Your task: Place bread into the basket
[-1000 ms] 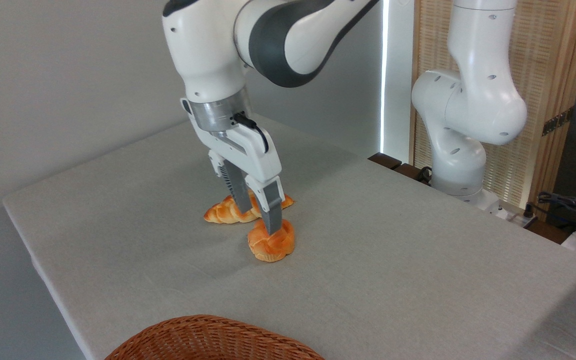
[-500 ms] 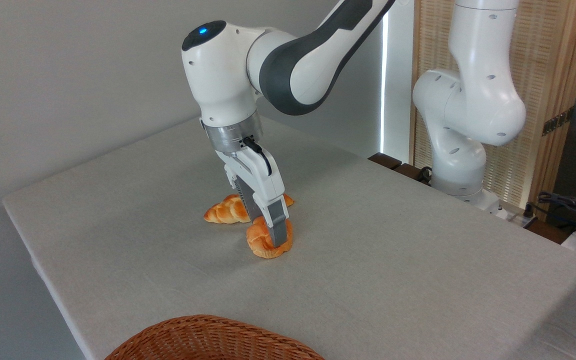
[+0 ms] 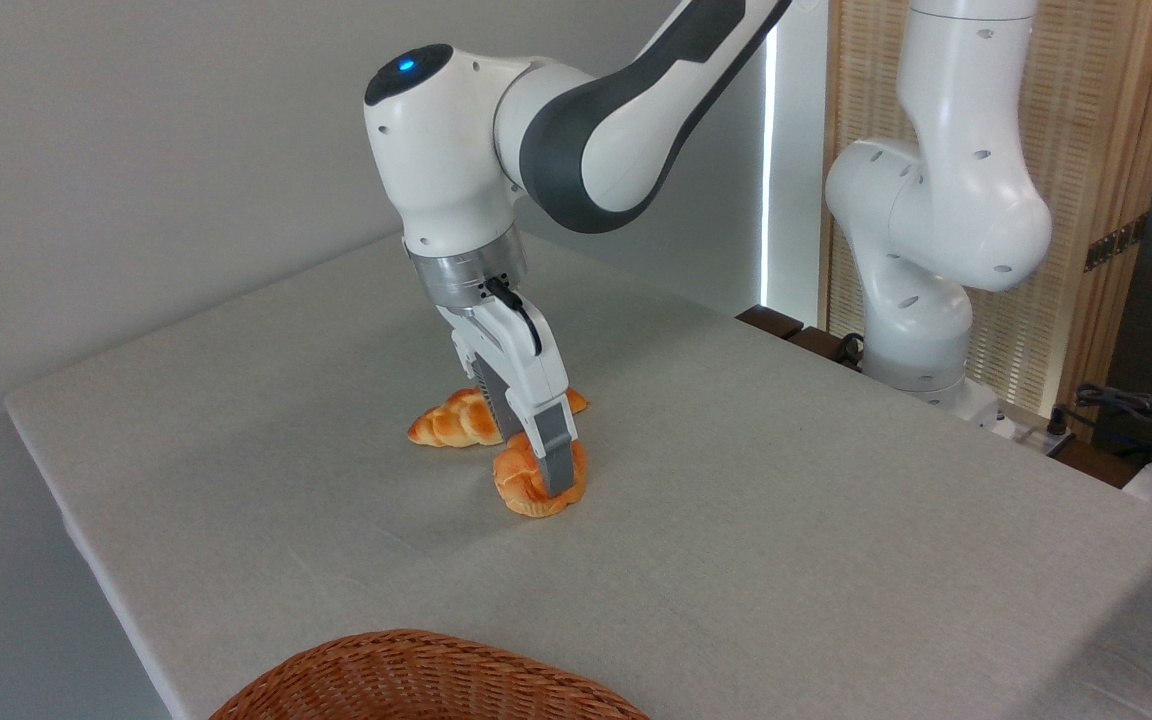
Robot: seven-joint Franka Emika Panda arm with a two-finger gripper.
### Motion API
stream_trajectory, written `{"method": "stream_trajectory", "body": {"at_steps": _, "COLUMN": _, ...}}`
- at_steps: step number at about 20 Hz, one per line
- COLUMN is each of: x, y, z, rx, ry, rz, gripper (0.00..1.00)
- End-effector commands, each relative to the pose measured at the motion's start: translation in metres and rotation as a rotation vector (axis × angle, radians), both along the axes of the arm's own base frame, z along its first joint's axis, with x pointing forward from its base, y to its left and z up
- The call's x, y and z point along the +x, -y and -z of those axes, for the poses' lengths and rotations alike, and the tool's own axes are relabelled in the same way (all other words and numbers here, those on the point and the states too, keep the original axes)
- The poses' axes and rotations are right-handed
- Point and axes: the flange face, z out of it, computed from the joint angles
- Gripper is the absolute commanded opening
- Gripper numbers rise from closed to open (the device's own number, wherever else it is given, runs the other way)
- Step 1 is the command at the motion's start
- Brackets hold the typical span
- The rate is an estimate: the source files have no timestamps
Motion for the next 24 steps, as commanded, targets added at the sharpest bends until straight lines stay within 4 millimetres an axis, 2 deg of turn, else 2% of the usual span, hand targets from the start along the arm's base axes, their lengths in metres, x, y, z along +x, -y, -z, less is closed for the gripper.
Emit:
{"method": "stream_trajectory", "body": {"at_steps": 1, "x": 0.000, "y": -0.005, "z": -0.001, "rx": -0.010, "ry": 0.004, "rz": 0.012, "gripper": 0.33}}
{"method": "stream_trajectory", "body": {"at_steps": 4, "x": 0.000, "y": -0.005, "z": -0.001, "rx": -0.010, "ry": 0.004, "rz": 0.012, "gripper": 0.33}}
{"method": "stream_trajectory", "body": {"at_steps": 6, "x": 0.002, "y": -0.008, "z": -0.008, "rx": -0.013, "ry": 0.019, "rz": 0.006, "gripper": 0.33}}
{"method": "stream_trajectory", "body": {"at_steps": 10, "x": 0.022, "y": -0.020, "z": -0.056, "rx": -0.036, "ry": 0.123, "rz": -0.035, "gripper": 0.33}}
{"method": "stream_trajectory", "body": {"at_steps": 11, "x": 0.030, "y": -0.027, "z": -0.072, "rx": -0.043, "ry": 0.158, "rz": -0.054, "gripper": 0.33}}
{"method": "stream_trajectory", "body": {"at_steps": 14, "x": 0.056, "y": -0.070, "z": -0.110, "rx": -0.066, "ry": 0.274, "rz": -0.133, "gripper": 0.33}}
{"method": "stream_trajectory", "body": {"at_steps": 16, "x": 0.080, "y": -0.098, "z": -0.115, "rx": -0.069, "ry": 0.346, "rz": -0.195, "gripper": 0.33}}
{"method": "stream_trajectory", "body": {"at_steps": 18, "x": 0.101, "y": -0.118, "z": -0.117, "rx": -0.059, "ry": 0.387, "rz": -0.232, "gripper": 0.35}}
{"method": "stream_trajectory", "body": {"at_steps": 21, "x": 0.123, "y": -0.148, "z": -0.118, "rx": -0.071, "ry": 0.433, "rz": -0.306, "gripper": 0.35}}
{"method": "stream_trajectory", "body": {"at_steps": 22, "x": 0.128, "y": -0.151, "z": -0.113, "rx": -0.088, "ry": 0.441, "rz": -0.328, "gripper": 0.41}}
{"method": "stream_trajectory", "body": {"at_steps": 23, "x": 0.134, "y": -0.153, "z": -0.110, "rx": -0.106, "ry": 0.466, "rz": -0.347, "gripper": 0.57}}
{"method": "stream_trajectory", "body": {"at_steps": 24, "x": 0.139, "y": -0.155, "z": -0.108, "rx": -0.117, "ry": 0.500, "rz": -0.360, "gripper": 0.62}}
